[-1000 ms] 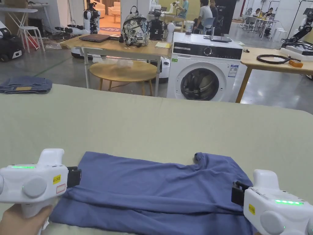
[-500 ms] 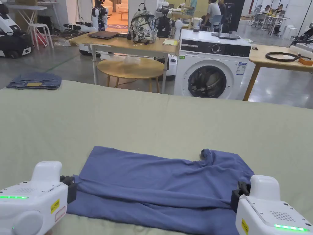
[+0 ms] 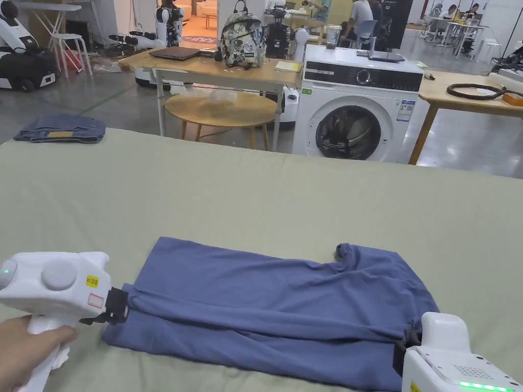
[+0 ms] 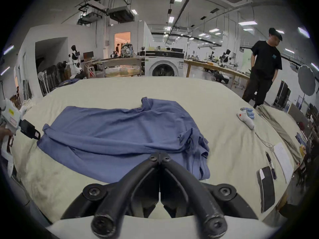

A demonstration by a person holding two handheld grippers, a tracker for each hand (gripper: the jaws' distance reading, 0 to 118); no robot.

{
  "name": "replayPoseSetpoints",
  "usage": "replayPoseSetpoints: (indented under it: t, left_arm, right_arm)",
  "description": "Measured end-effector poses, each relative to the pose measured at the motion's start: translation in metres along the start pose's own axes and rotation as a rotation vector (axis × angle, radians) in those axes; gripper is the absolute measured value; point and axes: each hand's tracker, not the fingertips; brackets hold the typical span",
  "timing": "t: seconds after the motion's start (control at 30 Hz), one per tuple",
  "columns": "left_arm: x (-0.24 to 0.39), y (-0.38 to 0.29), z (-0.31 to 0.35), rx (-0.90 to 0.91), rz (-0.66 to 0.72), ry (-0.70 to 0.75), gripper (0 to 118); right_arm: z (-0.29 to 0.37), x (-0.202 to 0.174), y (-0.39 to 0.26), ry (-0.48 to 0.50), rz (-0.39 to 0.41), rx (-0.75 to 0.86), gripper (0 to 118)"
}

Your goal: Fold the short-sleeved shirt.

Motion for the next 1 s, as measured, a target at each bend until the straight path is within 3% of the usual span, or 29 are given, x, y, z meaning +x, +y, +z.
replayPoseSetpoints:
  t: [0.23,0.3,0.4,0.7,0.8,0.83,0.9,0.93,1.0]
  left_arm:
    - [0.013,-0.005,-0.032,-0.200,0.000,0.073,46]
    - [0.015,-0.004,-0.030,-0.149,-0.027,0.104,36]
    - [0.028,-0.009,-0.028,-0.145,-0.063,0.137,0]
    - [0.024,-0.022,-0.019,-0.034,-0.164,0.145,0]
    - [0.016,-0.025,-0.010,-0.001,-0.127,0.123,0]
    - [0.021,-0.033,-0.003,0.011,-0.118,0.117,0]
    - [0.017,-0.035,-0.001,0.012,-0.115,0.111,0]
    - [0.015,-0.036,-0.001,0.022,-0.104,0.105,0]
    - [0.011,-0.038,-0.002,0.019,-0.078,0.086,0]
  right_arm:
    - [-0.006,0.005,-0.009,-0.003,0.002,-0.037,0]
    - [-0.007,0.007,-0.011,-0.007,0.000,-0.046,0]
    - [-0.008,0.010,-0.014,-0.006,-0.011,-0.056,0]
    - [-0.014,0.038,-0.003,-0.005,-0.024,-0.094,0]
    - [-0.022,0.057,0.006,-0.010,-0.023,-0.131,2]
    - [-0.027,0.065,0.010,-0.011,-0.026,-0.158,11]
    - [-0.041,0.078,0.015,-0.002,-0.022,-0.211,52]
    - [-0.047,0.084,0.015,0.004,-0.032,-0.232,66]
    - [-0.063,0.097,0.016,0.039,-0.060,-0.305,70]
